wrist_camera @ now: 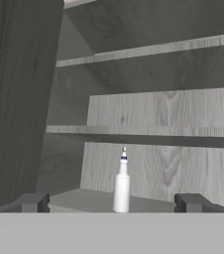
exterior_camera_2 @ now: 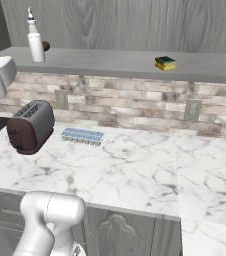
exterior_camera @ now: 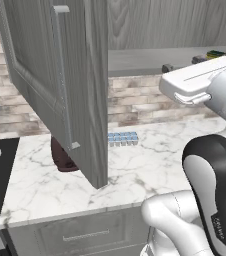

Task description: Pick the spray and sponge from the cabinet and place them on the counter.

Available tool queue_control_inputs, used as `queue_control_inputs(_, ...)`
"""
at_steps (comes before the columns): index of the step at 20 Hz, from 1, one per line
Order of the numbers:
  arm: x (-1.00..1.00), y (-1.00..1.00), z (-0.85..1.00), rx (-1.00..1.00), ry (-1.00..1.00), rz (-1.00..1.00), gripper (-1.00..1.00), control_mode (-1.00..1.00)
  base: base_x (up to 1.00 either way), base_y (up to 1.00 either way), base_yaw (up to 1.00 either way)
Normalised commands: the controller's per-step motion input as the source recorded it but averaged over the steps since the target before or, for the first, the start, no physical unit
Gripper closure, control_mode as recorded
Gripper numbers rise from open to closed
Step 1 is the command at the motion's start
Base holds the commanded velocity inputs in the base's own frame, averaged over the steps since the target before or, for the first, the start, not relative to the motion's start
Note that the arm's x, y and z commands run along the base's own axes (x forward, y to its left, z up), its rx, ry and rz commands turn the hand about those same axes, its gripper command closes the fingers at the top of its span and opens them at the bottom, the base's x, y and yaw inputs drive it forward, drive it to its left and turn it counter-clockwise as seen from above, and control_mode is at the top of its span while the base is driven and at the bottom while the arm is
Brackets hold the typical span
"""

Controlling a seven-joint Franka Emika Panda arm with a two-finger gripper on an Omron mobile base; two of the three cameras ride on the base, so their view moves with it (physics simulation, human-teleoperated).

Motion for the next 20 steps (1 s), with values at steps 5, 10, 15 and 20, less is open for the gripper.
queue_control_inputs(5, 0.20, 0.08, -0.01, 0.00, 0.00, 0.00, -1.00, -1.00, 0.00, 0.00, 0.00)
queue_control_inputs(10, 0.23, 0.05, 0.00, 0.01, 0.01, 0.00, -1.00, -1.00, 0.00, 0.00, 0.00)
queue_control_inputs(15, 0.25, 0.07, 0.00, 0.00, 0.01, 0.00, -1.00, -1.00, 0.00, 0.00, 0.00)
queue_control_inputs(20, 0.19, 0.06, 0.00, 0.00, 0.00, 0.00, -1.00, -1.00, 0.00, 0.00, 0.00)
